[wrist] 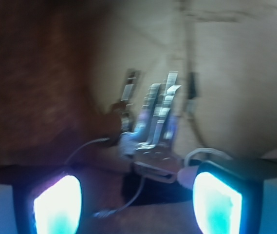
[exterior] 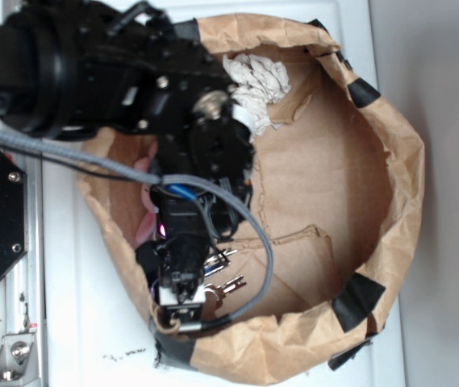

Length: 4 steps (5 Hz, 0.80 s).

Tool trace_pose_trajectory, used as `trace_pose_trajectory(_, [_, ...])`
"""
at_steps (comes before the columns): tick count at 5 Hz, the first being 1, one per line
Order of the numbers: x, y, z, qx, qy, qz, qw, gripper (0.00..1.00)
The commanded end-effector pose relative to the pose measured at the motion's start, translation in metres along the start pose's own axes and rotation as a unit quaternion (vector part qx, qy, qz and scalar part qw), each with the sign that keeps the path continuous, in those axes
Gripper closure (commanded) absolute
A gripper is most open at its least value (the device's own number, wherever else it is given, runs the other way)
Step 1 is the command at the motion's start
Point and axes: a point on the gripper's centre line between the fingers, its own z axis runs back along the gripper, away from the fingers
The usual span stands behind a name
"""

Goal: Grab the silver keys.

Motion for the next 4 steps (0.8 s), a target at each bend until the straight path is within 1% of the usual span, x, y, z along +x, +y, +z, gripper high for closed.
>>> trace_pose_trajectory(1, [-0.003,-0.001,-0.013,0.075,0.022,0.040,0.996,0.00])
trace_pose_trajectory(2, [-0.004,0.000,-0.031,0.075,0.081,0.034,0.993,0.00])
trace_pose_trajectory(3, [-0.005,-0.003,-0.054,0.066,0.116,0.011,0.991,0.00])
trace_pose_trajectory(4, [-0.016,-0.002,-0.073,0.080,0.154,0.008,0.985,0.00])
